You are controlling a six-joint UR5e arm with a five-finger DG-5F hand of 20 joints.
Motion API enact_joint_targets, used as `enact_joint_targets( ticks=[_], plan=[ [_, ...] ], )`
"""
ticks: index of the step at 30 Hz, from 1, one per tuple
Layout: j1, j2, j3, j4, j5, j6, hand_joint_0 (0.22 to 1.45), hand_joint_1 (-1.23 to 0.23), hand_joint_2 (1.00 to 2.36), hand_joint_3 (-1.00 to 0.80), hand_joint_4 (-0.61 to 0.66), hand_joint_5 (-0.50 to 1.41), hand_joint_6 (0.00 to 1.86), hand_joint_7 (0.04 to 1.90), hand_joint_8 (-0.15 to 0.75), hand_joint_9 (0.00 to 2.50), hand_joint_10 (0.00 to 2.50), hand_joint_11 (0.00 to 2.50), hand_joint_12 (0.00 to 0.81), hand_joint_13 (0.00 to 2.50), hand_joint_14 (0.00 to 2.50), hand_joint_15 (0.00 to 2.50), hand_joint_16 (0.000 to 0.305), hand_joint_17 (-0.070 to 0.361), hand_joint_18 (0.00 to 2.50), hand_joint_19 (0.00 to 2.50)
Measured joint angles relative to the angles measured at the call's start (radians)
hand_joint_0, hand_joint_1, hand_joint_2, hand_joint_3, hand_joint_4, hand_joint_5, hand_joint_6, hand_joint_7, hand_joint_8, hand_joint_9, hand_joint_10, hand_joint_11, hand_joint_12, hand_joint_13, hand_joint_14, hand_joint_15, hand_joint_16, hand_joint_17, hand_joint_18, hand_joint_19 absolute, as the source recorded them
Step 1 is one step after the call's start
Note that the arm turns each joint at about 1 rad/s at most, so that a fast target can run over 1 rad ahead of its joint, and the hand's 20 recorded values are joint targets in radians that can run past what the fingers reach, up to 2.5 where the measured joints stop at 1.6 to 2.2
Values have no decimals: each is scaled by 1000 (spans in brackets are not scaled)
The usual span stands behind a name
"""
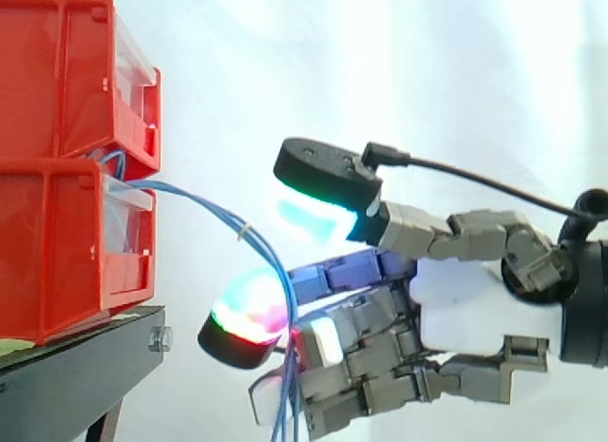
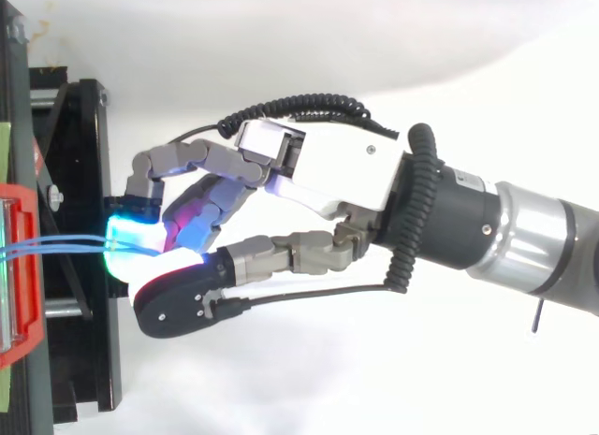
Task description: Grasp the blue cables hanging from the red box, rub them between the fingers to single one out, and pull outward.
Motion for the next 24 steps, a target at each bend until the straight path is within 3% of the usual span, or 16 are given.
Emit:
enact_joint_targets(
  ticks=[8, 18, 24],
  plan=[
    [7, 10, 38, -50, 7, -19, 599, -638, 1005, -436, 190, -92, 661, 1101, 237, 1152, 24, 877, 330, 883, 22, 560, 41, 92, 649, 494],
    [19, 11, 83, -60, 14, -92, 578, -670, 1004, -456, 189, -101, 711, 1029, 238, 1141, 22, 873, 332, 886, 24, 570, 42, 94, 671, 521],
    [20, 11, 90, -61, 15, -91, 559, -612, 1003, -463, 196, -74, 597, 1194, 240, 1153, 23, 855, 336, 880, 22, 563, 42, 95, 674, 529]
  ],
)
